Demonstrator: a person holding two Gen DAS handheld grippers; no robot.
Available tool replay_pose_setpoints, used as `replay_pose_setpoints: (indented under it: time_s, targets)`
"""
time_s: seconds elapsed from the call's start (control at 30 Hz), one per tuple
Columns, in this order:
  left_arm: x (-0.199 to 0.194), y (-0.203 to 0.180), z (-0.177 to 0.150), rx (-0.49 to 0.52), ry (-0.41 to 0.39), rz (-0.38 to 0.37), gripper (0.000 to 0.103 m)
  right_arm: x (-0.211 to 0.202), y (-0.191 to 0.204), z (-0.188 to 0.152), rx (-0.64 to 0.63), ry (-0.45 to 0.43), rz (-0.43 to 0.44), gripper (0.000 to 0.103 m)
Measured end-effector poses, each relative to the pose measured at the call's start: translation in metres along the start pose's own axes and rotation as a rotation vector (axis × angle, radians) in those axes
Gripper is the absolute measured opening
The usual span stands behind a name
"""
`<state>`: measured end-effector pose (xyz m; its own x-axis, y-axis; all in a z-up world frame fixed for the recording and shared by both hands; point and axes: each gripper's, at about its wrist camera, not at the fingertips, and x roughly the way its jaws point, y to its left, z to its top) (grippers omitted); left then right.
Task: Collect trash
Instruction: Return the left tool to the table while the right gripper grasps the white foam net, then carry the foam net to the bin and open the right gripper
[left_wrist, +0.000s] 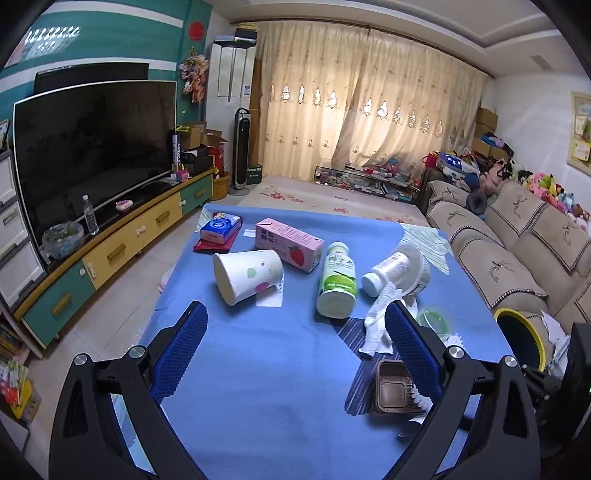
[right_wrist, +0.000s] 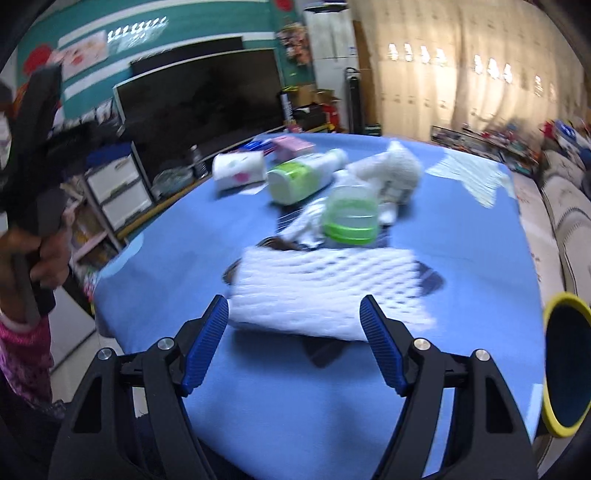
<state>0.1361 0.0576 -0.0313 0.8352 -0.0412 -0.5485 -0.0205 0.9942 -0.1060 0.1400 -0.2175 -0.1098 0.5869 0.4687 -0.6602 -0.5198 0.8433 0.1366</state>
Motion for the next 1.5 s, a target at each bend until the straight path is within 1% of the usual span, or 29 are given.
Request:
replay_pose_setpoints:
  time_s: [0.1, 0.17, 0.2, 0.23, 0.3, 0.37, 0.4, 0.43, 0.47, 0.57, 0.73, 0.9, 1.03, 1.13, 1.2, 1.27, 1.3, 1.37, 1.43, 1.5]
  targets:
    - [-0.001, -0.001, -0.002, 0.007, -0.009, 0.009, 0.095, 0.013, 0.013, 0.001, -0.04, 0.011, -0.021, 0.07]
    - [-0.001, -0.002, -0.001, 0.011, -0.013, 0.009, 0.095, 0.02, 0.015, 0.002, -0.051, 0.015, -0.034, 0.07]
    - [-0.001, -0.002, -0.001, 0.011, -0.014, 0.011, 0.095, 0.023, 0.014, 0.002, -0.048, 0.024, -0.036, 0.063]
    - [-0.002, 0.0, -0.001, 0.009, -0.014, 0.011, 0.095, 0.026, 0.013, 0.001, -0.043, 0.034, -0.035, 0.054]
    - [0.0, 0.002, -0.001, 0.0, -0.007, 0.01, 0.095, 0.027, 0.009, 0.002, -0.018, 0.041, -0.019, 0.051]
    - [0.003, 0.002, -0.002, -0.008, 0.001, 0.008, 0.095, 0.026, 0.005, 0.004, 0.002, 0.04, -0.021, 0.041]
    - [0.004, 0.002, -0.002, -0.009, 0.004, 0.006, 0.095, 0.026, 0.003, 0.006, 0.014, 0.035, -0.023, 0.035]
    - [0.005, 0.001, -0.003, -0.008, 0.005, 0.005, 0.095, 0.024, 0.001, 0.007, 0.026, 0.03, -0.02, 0.026]
    - [0.005, 0.001, -0.003, -0.005, 0.006, 0.003, 0.095, 0.022, 0.0, 0.008, 0.034, 0.024, -0.015, 0.022]
    - [0.005, -0.004, -0.004, 0.006, 0.005, -0.003, 0.095, 0.012, -0.005, 0.011, 0.051, 0.005, -0.012, 0.014]
    - [0.003, -0.008, -0.003, 0.01, -0.001, -0.008, 0.095, -0.011, -0.011, 0.015, 0.074, -0.024, 0.002, 0.012]
    - [0.003, -0.014, -0.005, 0.014, 0.004, -0.021, 0.095, -0.049, -0.018, 0.021, 0.095, -0.107, 0.018, 0.012]
    - [0.002, -0.021, -0.008, 0.026, 0.005, -0.035, 0.095, -0.073, -0.028, 0.023, 0.103, -0.161, -0.013, 0.012]
    - [0.001, -0.032, -0.011, 0.047, 0.005, -0.052, 0.095, -0.091, -0.04, 0.022, 0.112, -0.203, -0.072, 0.012]
    - [-0.001, -0.041, -0.014, 0.069, 0.002, -0.074, 0.095, -0.105, -0.057, 0.018, 0.14, -0.23, -0.141, 0.012]
    - [-0.001, -0.047, -0.016, 0.087, 0.003, -0.088, 0.095, -0.118, -0.082, 0.01, 0.19, -0.253, -0.234, 0.012]
    - [0.0, -0.053, -0.017, 0.099, 0.008, -0.095, 0.095, -0.121, -0.091, 0.007, 0.207, -0.256, -0.264, 0.012]
    - [0.002, -0.059, -0.018, 0.104, 0.017, -0.114, 0.095, -0.128, -0.125, -0.007, 0.278, -0.253, -0.377, 0.012]
    - [0.005, -0.066, -0.021, 0.106, 0.031, -0.144, 0.095, -0.131, -0.15, -0.019, 0.326, -0.239, -0.434, 0.012]
    - [0.007, -0.075, -0.024, 0.119, 0.041, -0.158, 0.095, -0.129, -0.182, -0.033, 0.385, -0.211, -0.498, 0.012]
